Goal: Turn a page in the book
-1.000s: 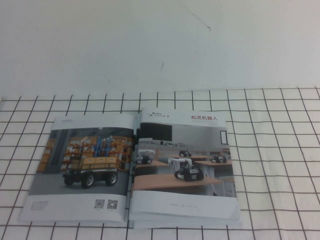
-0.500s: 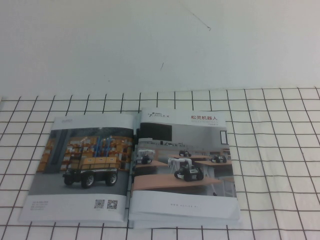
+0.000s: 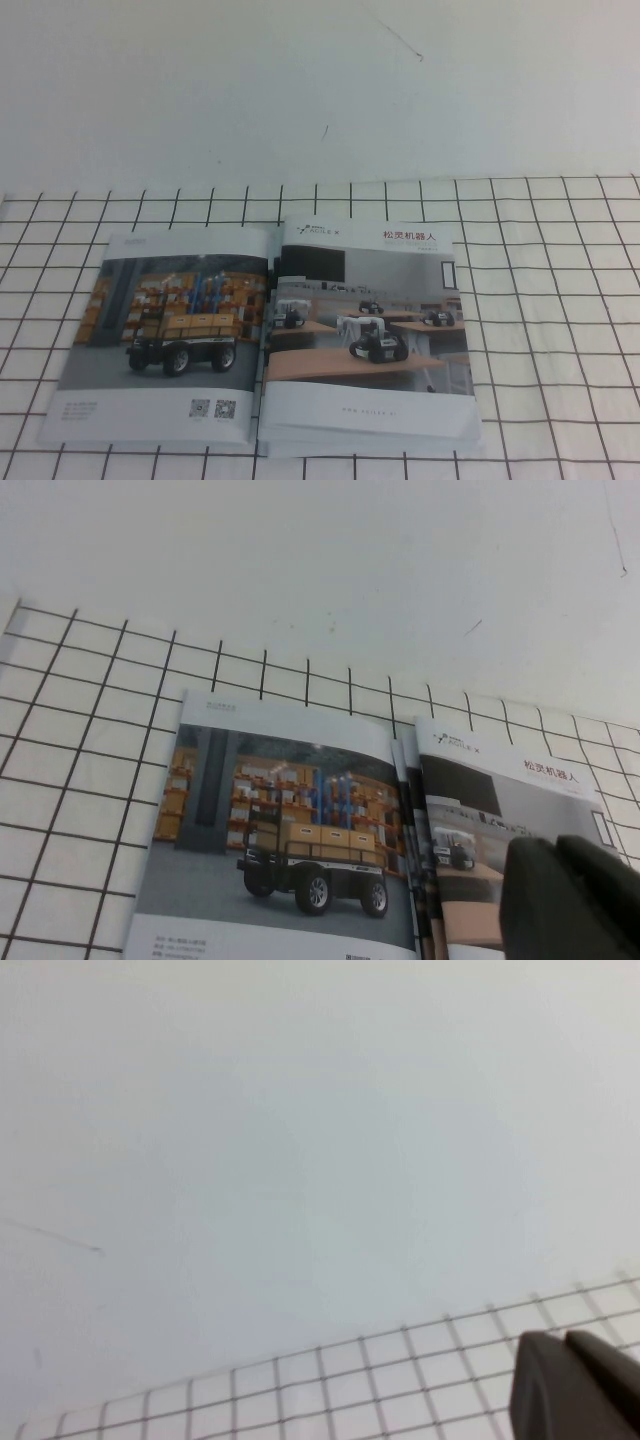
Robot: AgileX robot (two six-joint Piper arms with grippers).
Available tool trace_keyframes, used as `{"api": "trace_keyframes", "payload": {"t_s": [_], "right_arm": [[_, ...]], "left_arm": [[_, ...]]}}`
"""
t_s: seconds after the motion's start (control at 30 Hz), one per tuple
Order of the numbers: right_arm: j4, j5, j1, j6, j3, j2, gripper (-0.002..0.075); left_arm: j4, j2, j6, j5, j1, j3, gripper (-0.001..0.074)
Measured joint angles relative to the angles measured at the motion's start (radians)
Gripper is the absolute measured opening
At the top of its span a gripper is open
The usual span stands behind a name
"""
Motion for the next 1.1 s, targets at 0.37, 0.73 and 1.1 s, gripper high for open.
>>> {"api": "trace_keyframes", "payload": {"t_s": [0.37,0.73,1.1], "right_arm": [[0.424,0.086,0.0,-0.386,0.059,0.144,-0.0002],[0.818,0.154,0.0,-0.899,0.061,0.328,-0.0002],[1.005,0.227,0.0,-1.119,0.061,0.57,-0.0002]], "left_arm": [[-0.145,0.175,0.157,0.023,0.0,0.0,-0.0004],[-0.6,0.523,0.555,0.074,0.0,0.002,-0.0004],[-0.836,0.827,0.81,-0.046,-0.041,0.002,-0.0003]]}}
